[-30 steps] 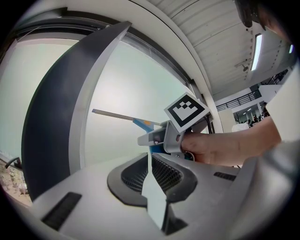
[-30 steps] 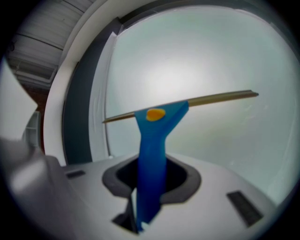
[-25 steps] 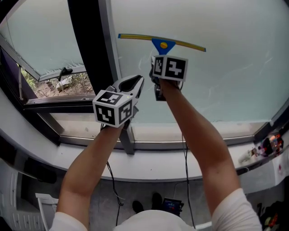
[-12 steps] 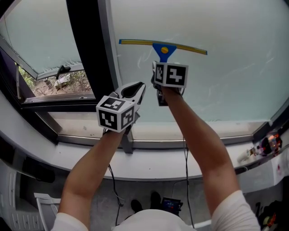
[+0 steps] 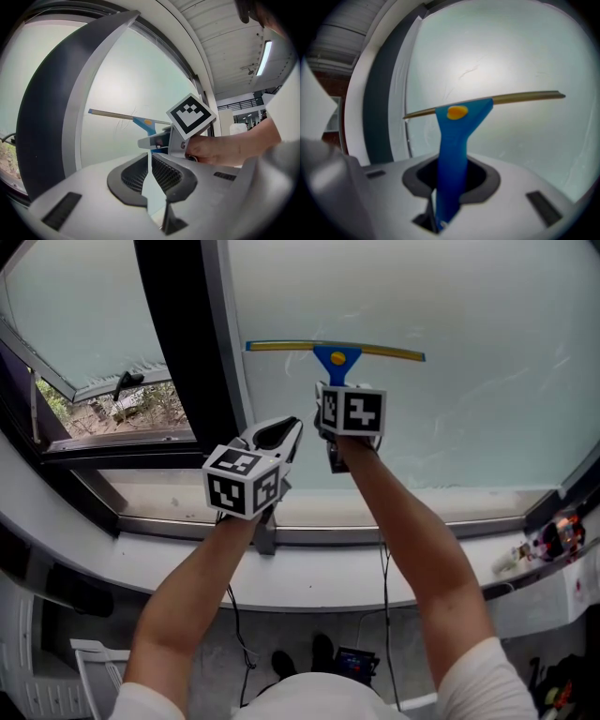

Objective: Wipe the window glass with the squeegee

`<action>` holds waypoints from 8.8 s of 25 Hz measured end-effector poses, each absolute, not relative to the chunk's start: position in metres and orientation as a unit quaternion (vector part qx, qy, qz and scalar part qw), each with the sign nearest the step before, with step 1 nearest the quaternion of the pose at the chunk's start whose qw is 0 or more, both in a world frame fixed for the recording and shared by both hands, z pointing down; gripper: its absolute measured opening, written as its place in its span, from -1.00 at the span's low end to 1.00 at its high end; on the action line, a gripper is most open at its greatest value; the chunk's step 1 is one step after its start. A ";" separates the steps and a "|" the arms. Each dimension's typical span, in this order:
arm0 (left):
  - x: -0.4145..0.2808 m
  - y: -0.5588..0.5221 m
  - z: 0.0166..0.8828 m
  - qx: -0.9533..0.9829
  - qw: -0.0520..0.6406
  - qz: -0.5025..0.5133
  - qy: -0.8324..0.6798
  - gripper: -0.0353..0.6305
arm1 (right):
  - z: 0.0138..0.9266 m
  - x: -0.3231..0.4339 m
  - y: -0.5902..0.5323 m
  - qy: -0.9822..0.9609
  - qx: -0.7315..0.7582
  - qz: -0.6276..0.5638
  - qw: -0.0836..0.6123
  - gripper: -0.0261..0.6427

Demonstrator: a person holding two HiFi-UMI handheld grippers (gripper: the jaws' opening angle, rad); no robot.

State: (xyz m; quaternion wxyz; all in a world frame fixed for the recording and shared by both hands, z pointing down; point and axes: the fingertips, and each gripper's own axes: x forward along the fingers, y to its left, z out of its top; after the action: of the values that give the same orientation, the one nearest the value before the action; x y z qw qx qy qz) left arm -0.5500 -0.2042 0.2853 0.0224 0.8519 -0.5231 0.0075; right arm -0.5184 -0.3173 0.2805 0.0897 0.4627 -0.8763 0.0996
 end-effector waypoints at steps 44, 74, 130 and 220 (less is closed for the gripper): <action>-0.549 -0.196 0.375 0.845 0.090 0.025 -0.526 -0.75 | 0.396 -0.520 -0.304 -0.868 0.451 0.155 0.142 -0.59; -0.554 -0.199 0.434 0.836 0.138 0.037 -0.529 -0.75 | 0.481 -0.522 -0.293 -0.858 0.439 0.194 0.182 -0.59; -0.556 -0.197 0.592 0.807 0.259 0.066 -0.527 -0.75 | 0.669 -0.518 -0.275 -0.826 0.419 0.265 0.268 -0.59; -0.546 -0.183 0.642 0.802 0.289 0.084 -0.516 -0.75 | 0.772 -0.506 -0.231 -0.803 0.401 0.292 0.331 -0.59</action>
State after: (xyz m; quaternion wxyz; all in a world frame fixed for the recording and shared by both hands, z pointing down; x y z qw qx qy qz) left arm -0.5456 -0.1829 0.6417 0.2888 0.8018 -0.5163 0.0841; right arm -0.5060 -0.2307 0.7723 0.3312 0.4007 -0.8028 0.2921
